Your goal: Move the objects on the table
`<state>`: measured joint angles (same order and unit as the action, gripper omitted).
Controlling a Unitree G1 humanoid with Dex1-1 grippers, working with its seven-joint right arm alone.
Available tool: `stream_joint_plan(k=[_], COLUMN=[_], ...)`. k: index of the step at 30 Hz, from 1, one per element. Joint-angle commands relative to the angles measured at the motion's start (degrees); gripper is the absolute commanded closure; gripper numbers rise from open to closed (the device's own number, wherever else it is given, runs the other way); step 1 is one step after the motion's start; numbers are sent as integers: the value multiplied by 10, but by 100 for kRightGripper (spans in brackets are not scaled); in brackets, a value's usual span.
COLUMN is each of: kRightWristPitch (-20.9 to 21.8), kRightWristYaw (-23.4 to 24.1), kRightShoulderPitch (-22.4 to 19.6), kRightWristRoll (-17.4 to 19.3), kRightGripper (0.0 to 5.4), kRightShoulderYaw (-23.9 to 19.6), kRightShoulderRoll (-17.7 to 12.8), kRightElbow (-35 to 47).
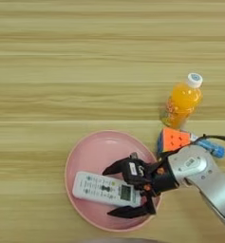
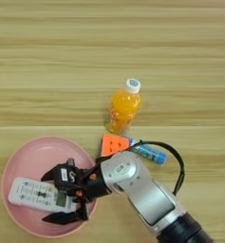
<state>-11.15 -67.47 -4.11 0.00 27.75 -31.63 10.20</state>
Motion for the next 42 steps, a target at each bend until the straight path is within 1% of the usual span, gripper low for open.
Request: stream_joint_plan(k=[1,5,10,21,29,32,35,38,42], kRightWristPitch=[12,14,13,8,-22,-26,-28,-28,-18], kRightWristYaw=[23,29,34,36,43,46,48,46,30], kRightShoulderPitch=[-28,-37,-49,-73,-107,-118,-119,-111,-80], kRightWristRoll=[-5,-4,2,24,76,95,110,126,142], kRightGripper=[152,187,247,250,250,250,250,250,250], kRightShoulderYaw=[-15,-23,-35,-66,-137,-176,-210,-241,-281], kRightShoulderRoll=[-4,1,8,19,16,5,-9,-27,-61], kRightElbow=[-1,-14,-18,-6,33,45,53,58,61])
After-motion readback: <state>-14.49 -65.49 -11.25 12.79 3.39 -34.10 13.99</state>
